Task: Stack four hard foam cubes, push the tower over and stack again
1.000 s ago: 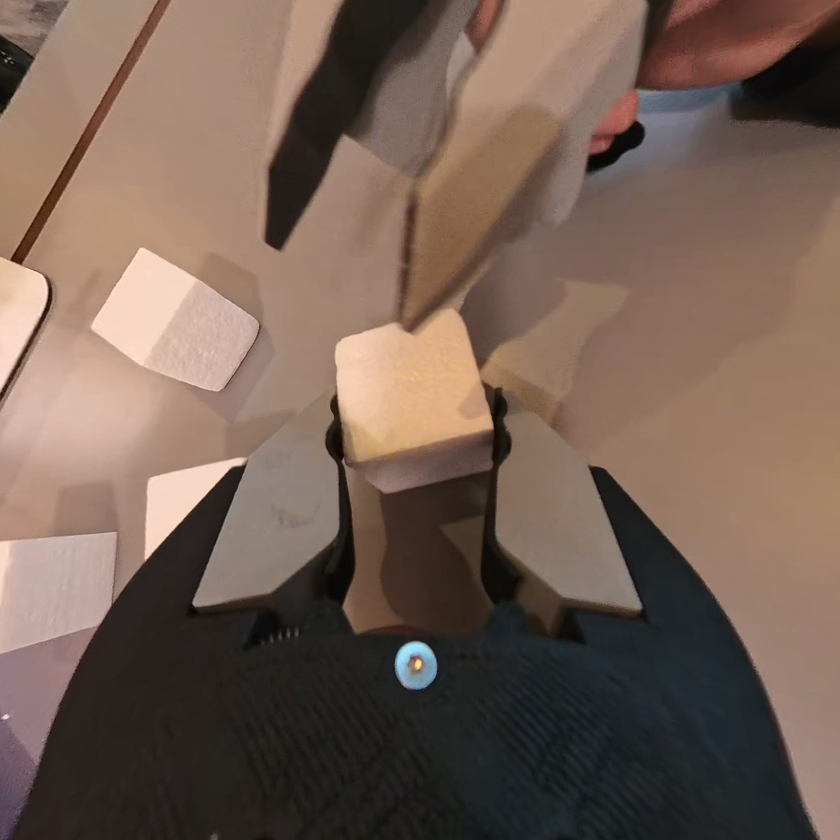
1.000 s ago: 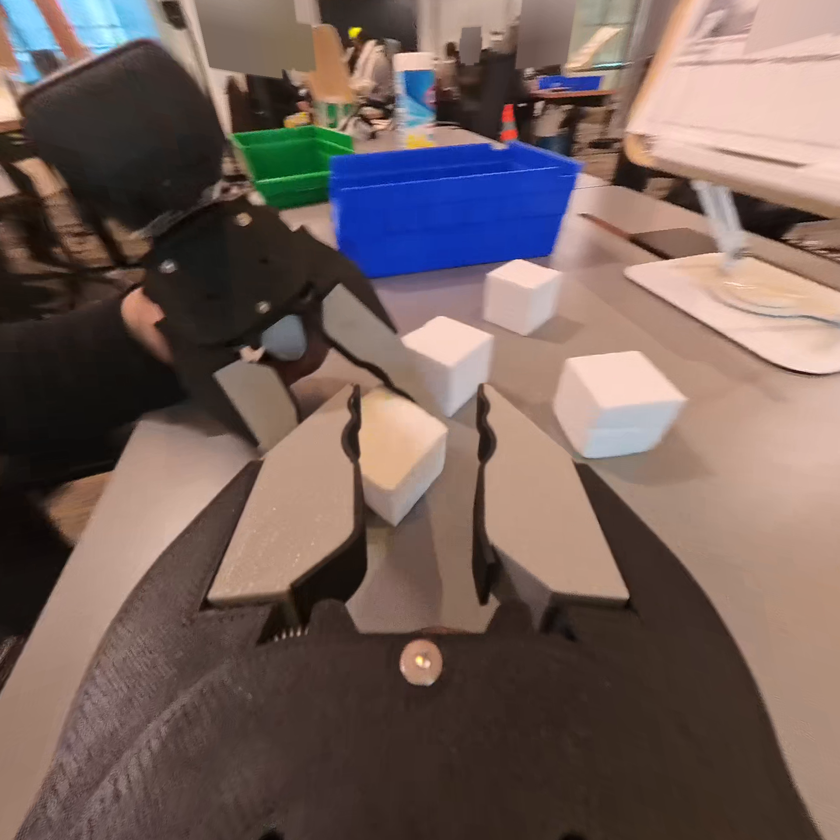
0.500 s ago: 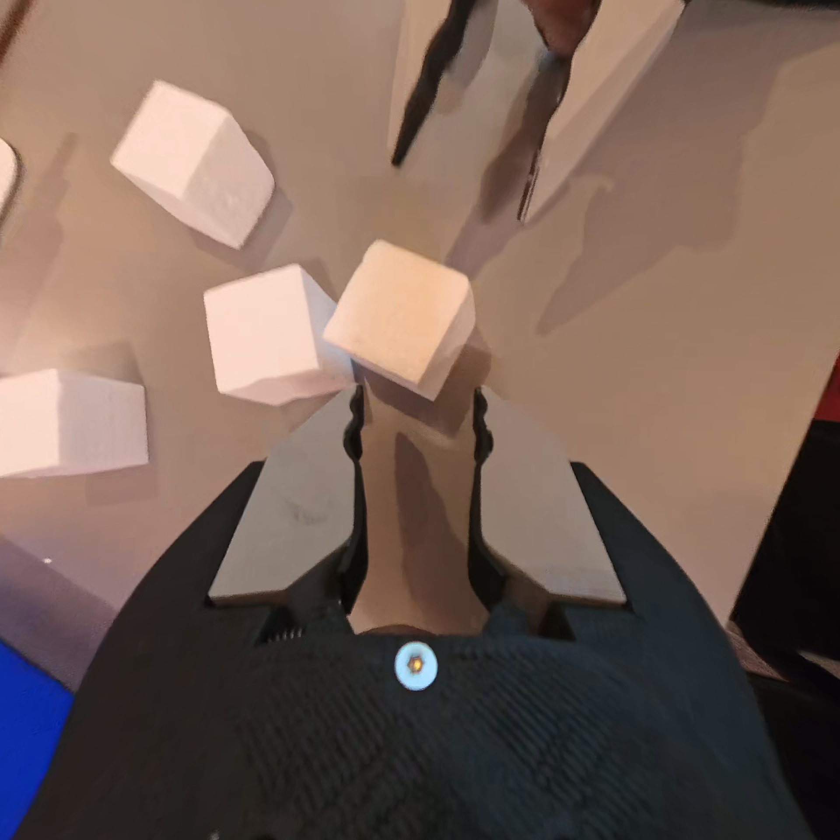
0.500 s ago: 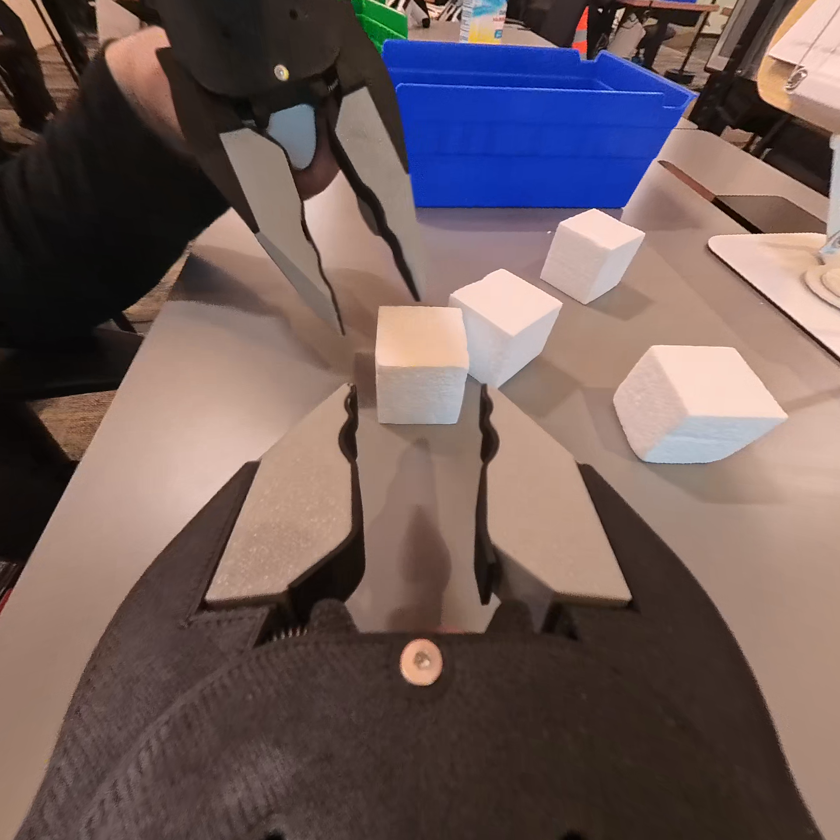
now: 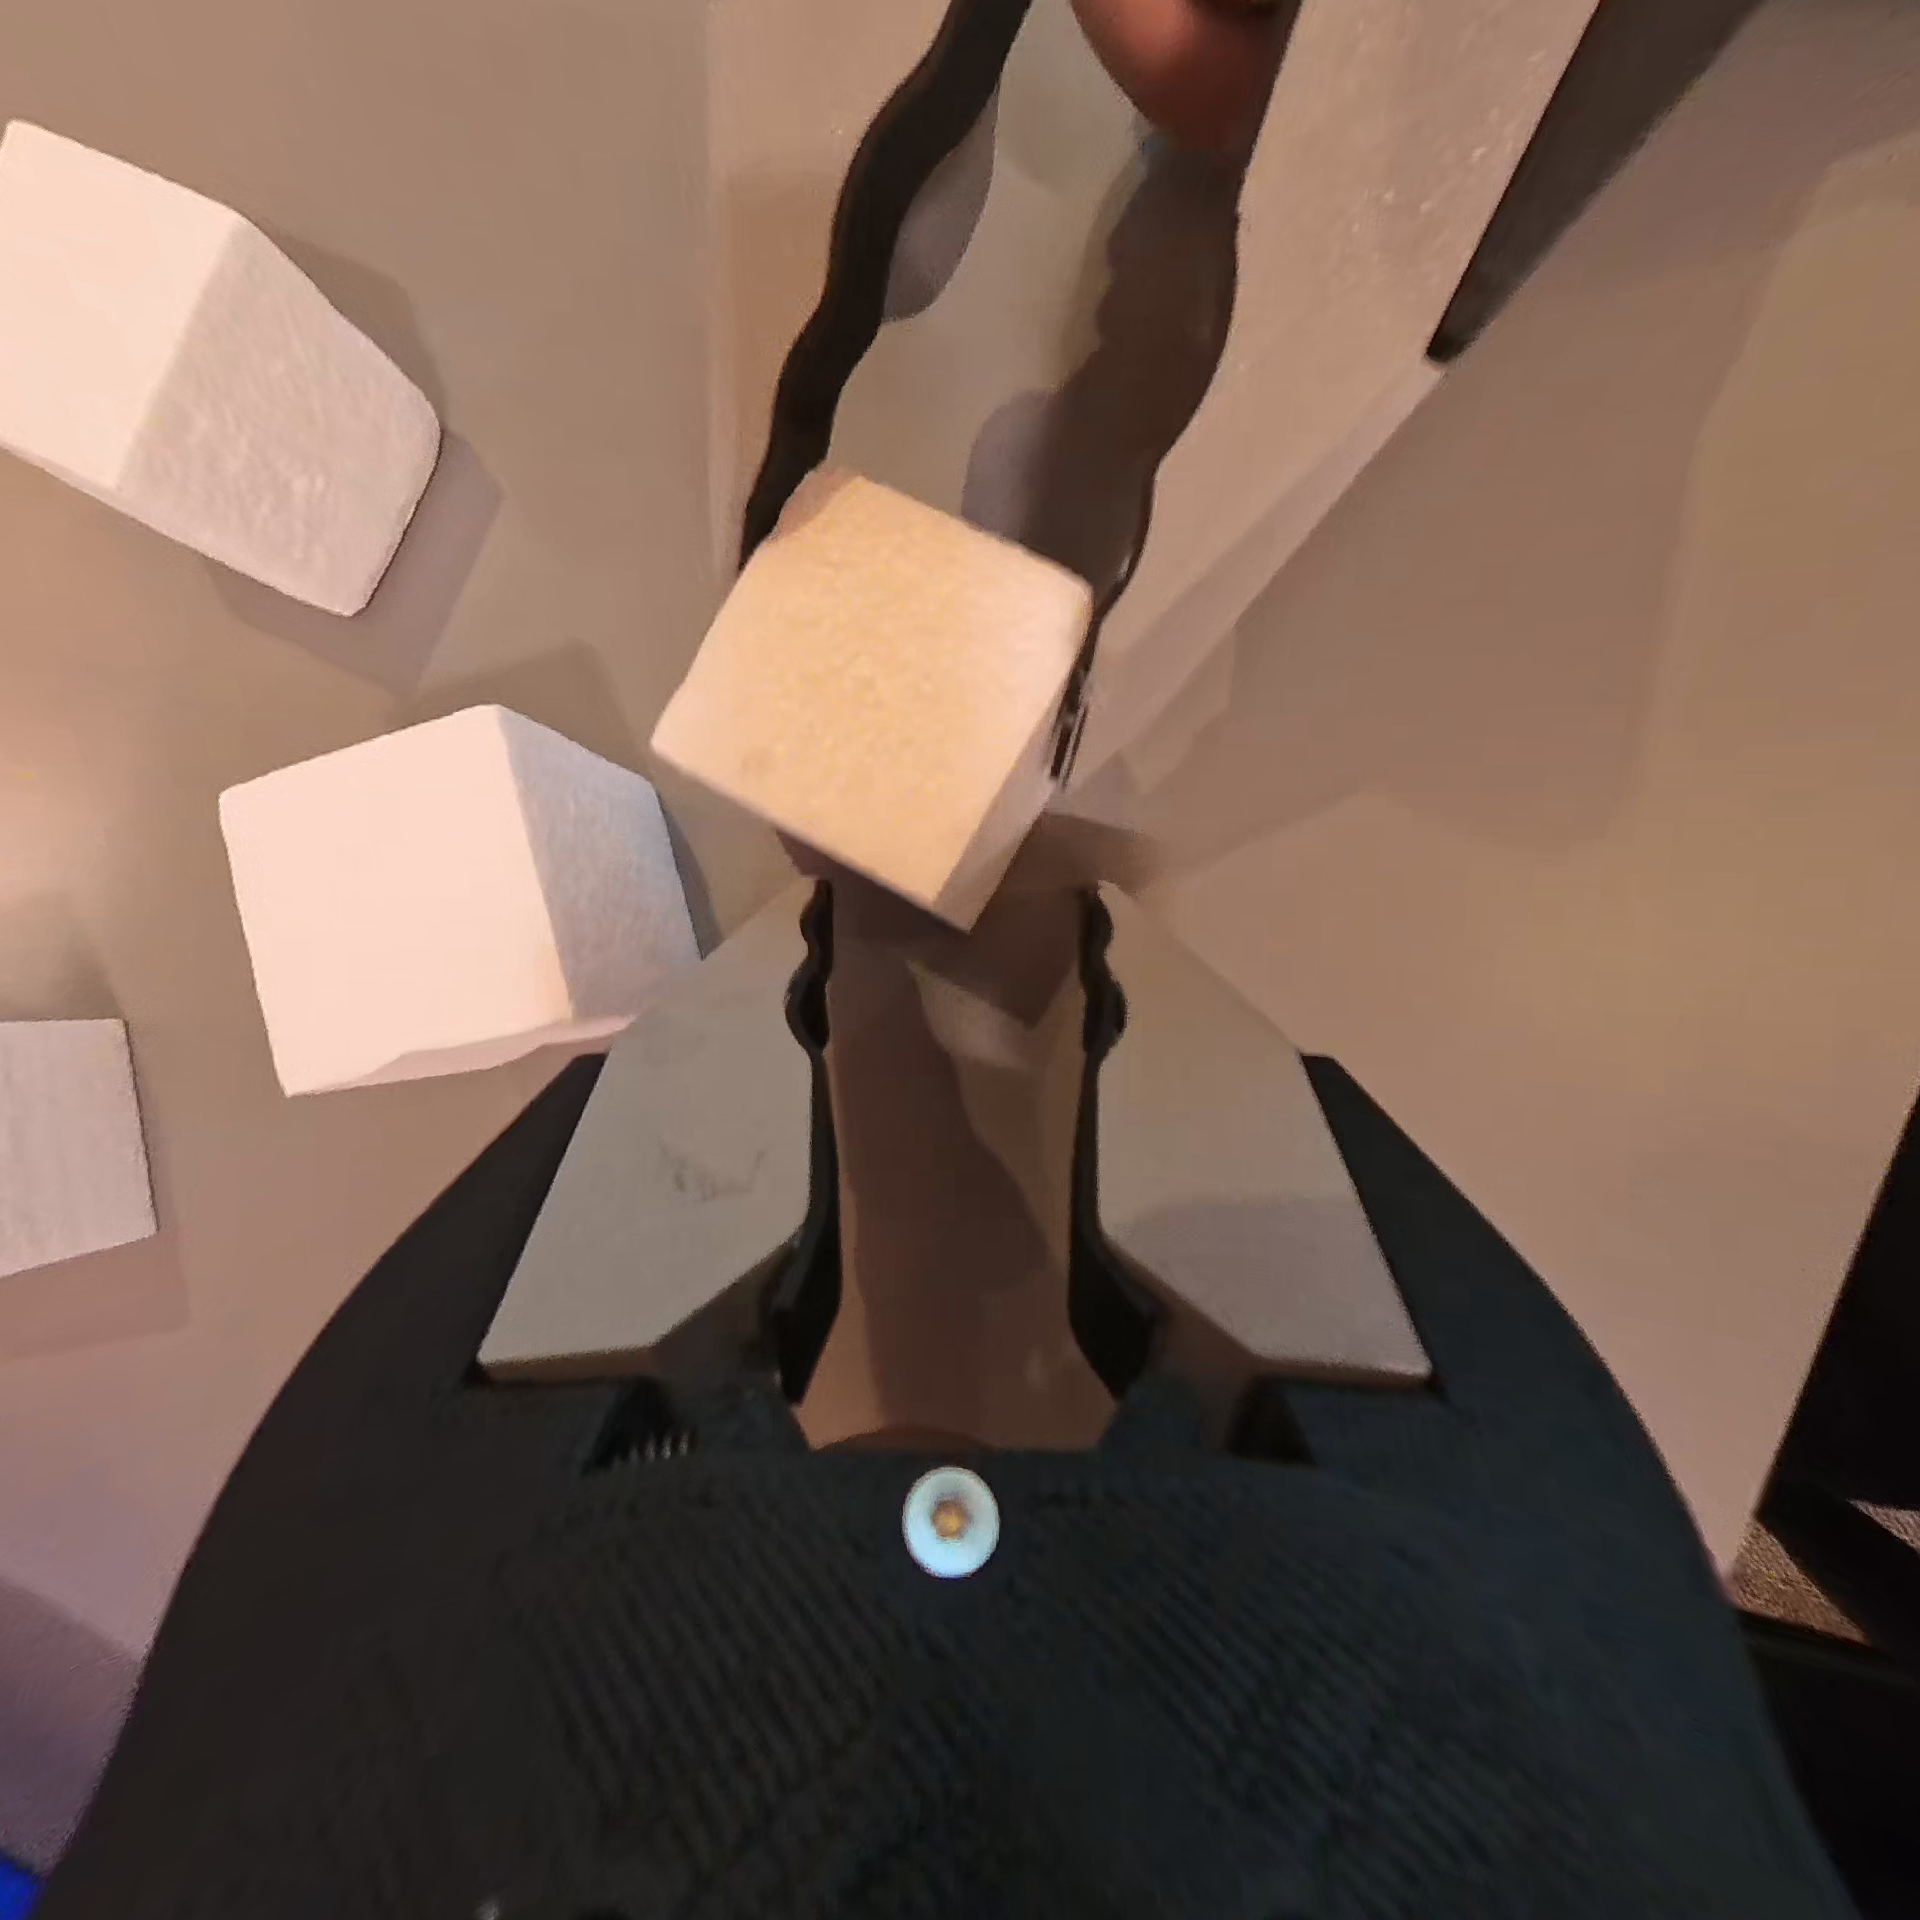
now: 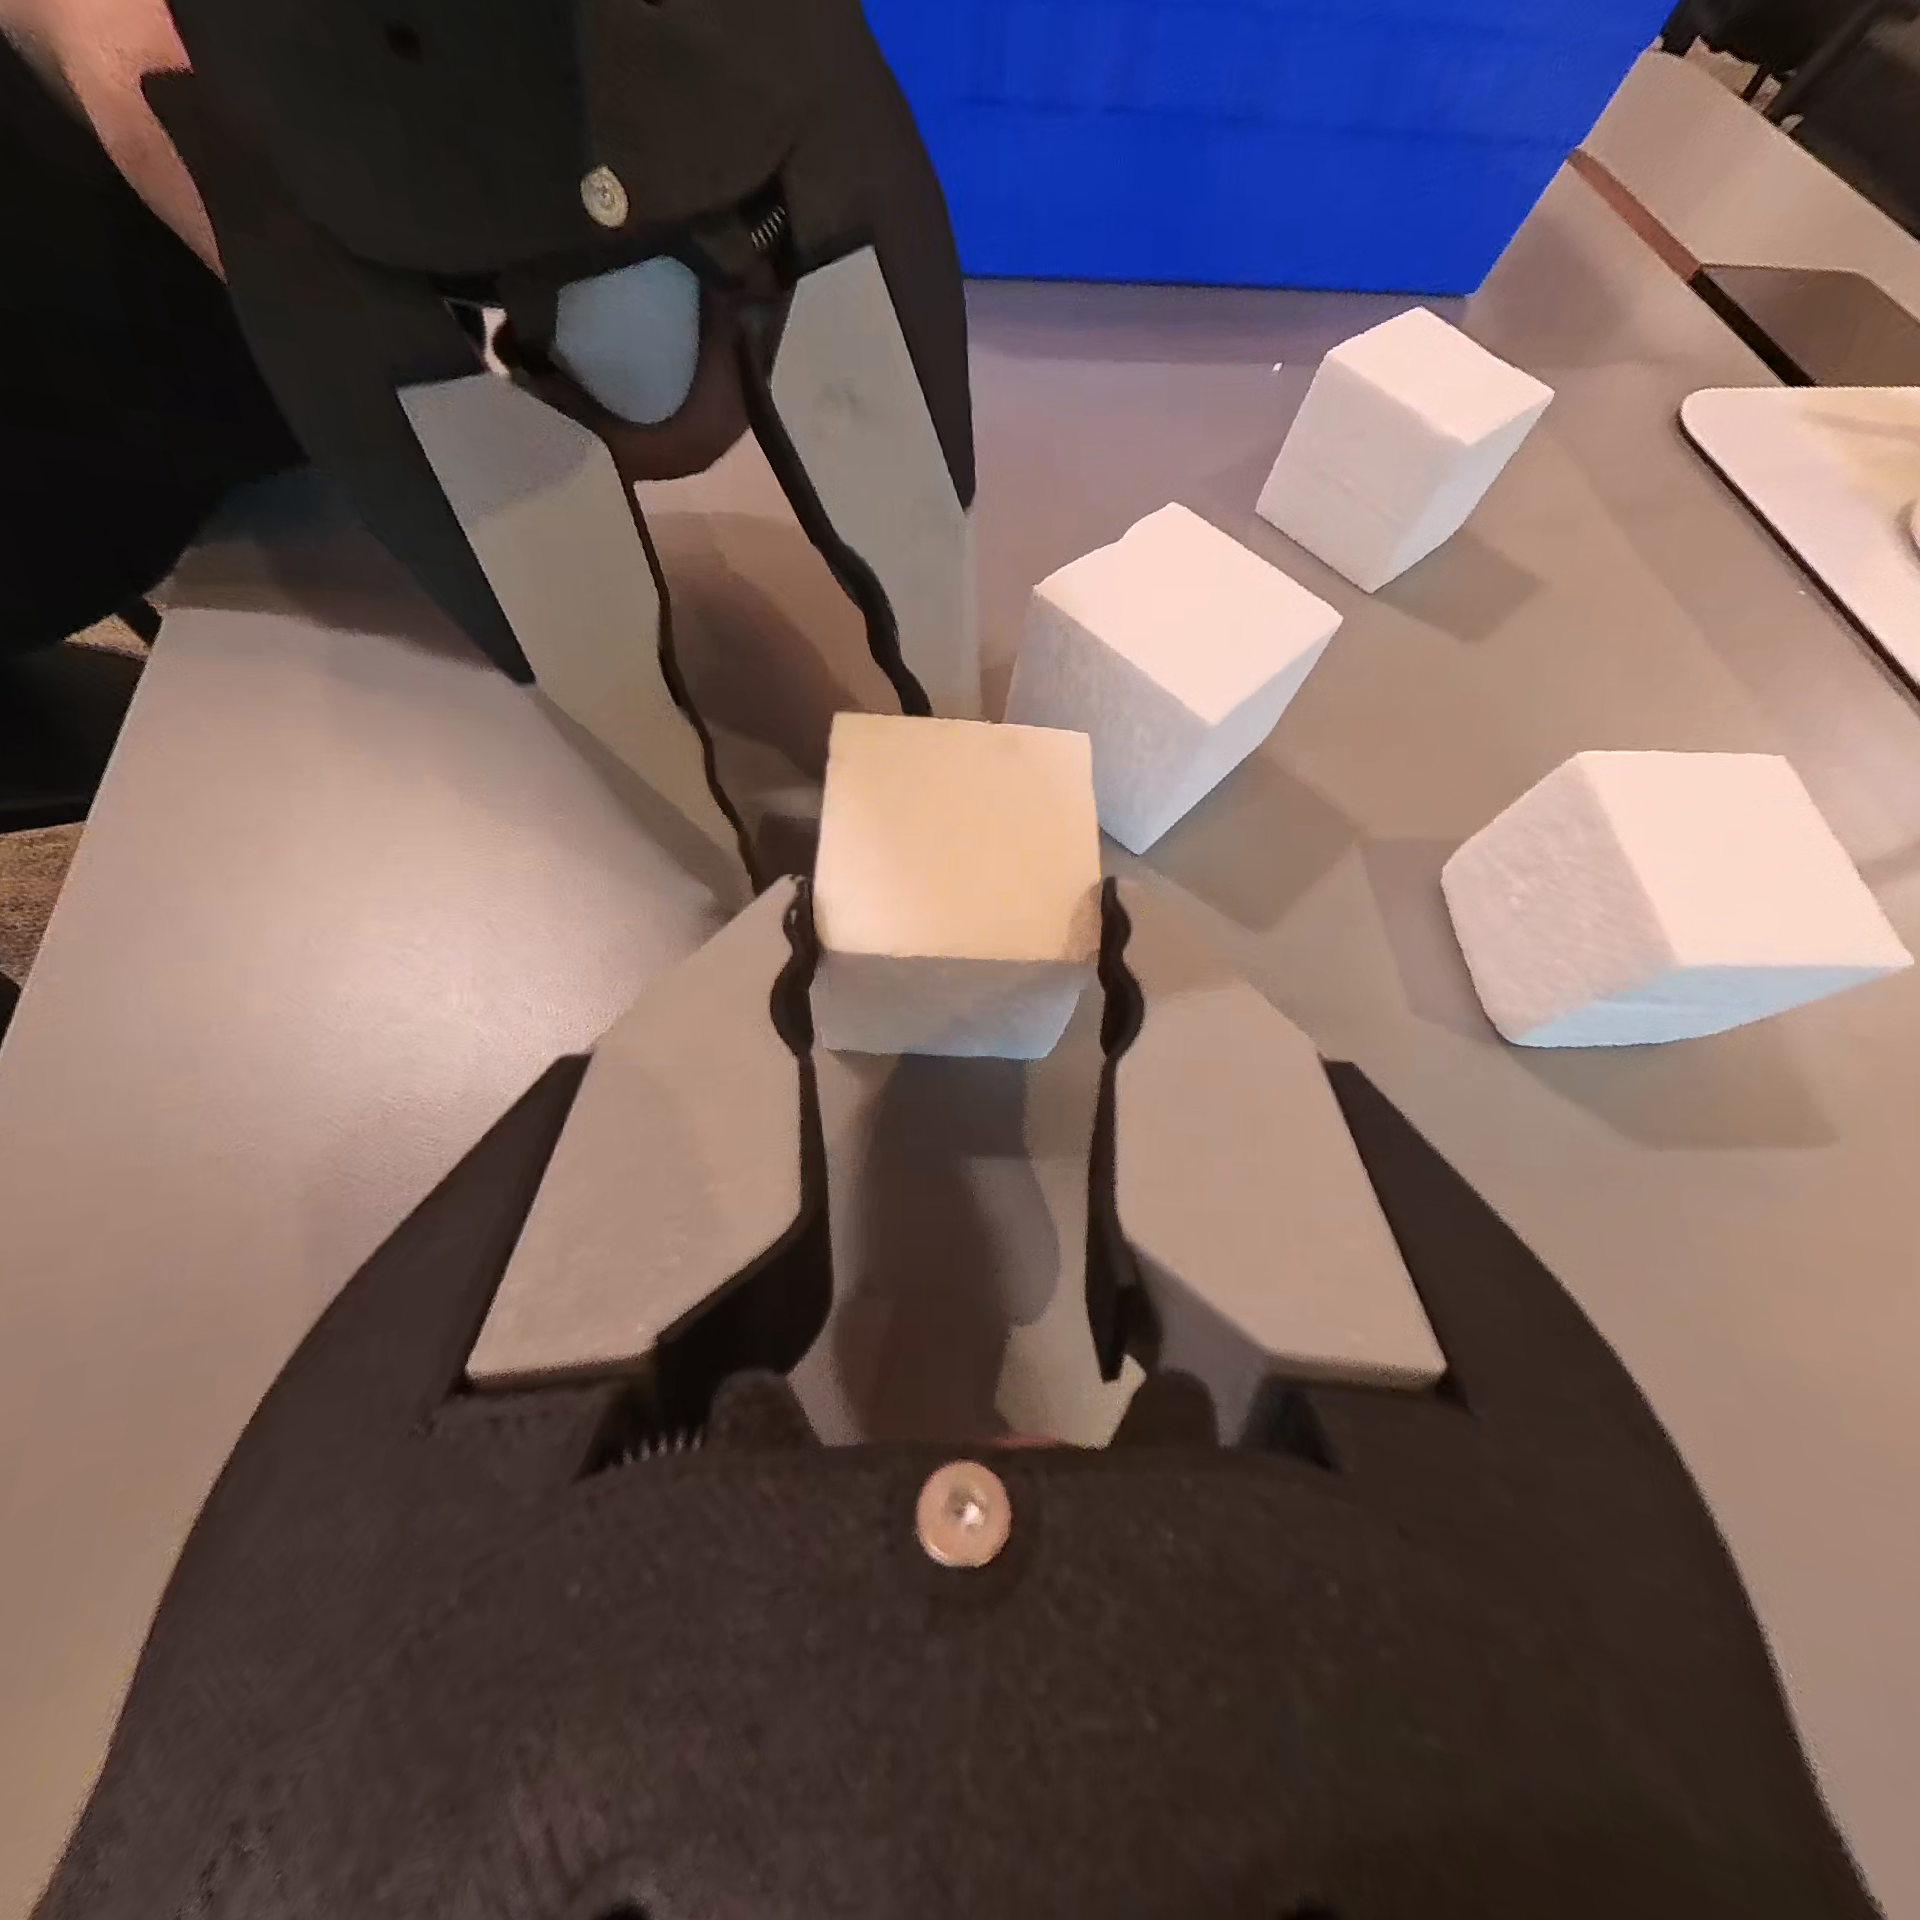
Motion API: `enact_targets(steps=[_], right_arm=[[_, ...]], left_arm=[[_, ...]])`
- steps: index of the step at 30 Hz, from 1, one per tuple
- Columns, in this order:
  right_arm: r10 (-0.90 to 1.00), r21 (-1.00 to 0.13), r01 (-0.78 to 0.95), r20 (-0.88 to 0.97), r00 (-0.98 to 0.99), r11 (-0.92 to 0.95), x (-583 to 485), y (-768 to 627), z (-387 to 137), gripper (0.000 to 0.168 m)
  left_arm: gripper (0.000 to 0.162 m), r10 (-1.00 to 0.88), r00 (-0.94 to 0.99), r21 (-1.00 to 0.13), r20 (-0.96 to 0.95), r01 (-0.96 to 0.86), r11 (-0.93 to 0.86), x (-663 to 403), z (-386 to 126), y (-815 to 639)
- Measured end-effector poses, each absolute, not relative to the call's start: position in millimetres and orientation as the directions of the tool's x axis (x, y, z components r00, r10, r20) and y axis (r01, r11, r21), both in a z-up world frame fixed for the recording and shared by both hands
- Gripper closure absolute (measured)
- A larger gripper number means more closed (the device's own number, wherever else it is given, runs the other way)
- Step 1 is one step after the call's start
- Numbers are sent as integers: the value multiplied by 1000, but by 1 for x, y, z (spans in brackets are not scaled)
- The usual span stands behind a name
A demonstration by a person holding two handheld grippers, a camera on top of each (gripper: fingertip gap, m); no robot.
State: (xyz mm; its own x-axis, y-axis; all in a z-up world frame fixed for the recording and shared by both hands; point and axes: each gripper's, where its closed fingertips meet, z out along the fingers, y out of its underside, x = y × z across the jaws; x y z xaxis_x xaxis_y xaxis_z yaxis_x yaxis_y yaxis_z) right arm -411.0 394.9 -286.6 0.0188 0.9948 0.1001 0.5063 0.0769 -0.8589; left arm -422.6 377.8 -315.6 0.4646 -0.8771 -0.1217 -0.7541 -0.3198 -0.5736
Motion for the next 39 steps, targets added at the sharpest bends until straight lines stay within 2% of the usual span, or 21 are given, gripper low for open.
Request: enact_targets(steps=[5,10,15,23,27,29,32,39], right_arm=[[993,-865,496,113,34,82,-385,410,-282,116],[997,-905,425,59,52,31,-365,423,-265,116],[995,-892,450,84,60,48,-357,430,-270,116],[997,-857,513,73,33,46,-364,430,-288,116],[995,-855,516,88,38,55,-364,430,-288,115],[995,-857,511,96,40,62,-364,430,-287,115],[994,-856,512,99,36,67,-365,429,-287,115],[995,-855,514,101,23,75,-366,425,-288,115]], left_arm=[[112,-845,510,-573,-162,-746,-340,-448,-304,378],[106,-762,637,-697,-117,-599,-394,-469,-280,398],[101,-677,736,-813,-19,-405,-417,-473,-263,426],[100,-664,743,-837,77,-314,-449,-473,-275,443],[99,-623,782,-861,-3,-319,-397,-483,-267,451],[99,-623,782,-873,15,-293,-390,-483,-263,451],[93,-614,788,-851,47,-290,-438,-484,-273,452],[89,-625,781,-811,20,-352,-467,-478,-289,451]])
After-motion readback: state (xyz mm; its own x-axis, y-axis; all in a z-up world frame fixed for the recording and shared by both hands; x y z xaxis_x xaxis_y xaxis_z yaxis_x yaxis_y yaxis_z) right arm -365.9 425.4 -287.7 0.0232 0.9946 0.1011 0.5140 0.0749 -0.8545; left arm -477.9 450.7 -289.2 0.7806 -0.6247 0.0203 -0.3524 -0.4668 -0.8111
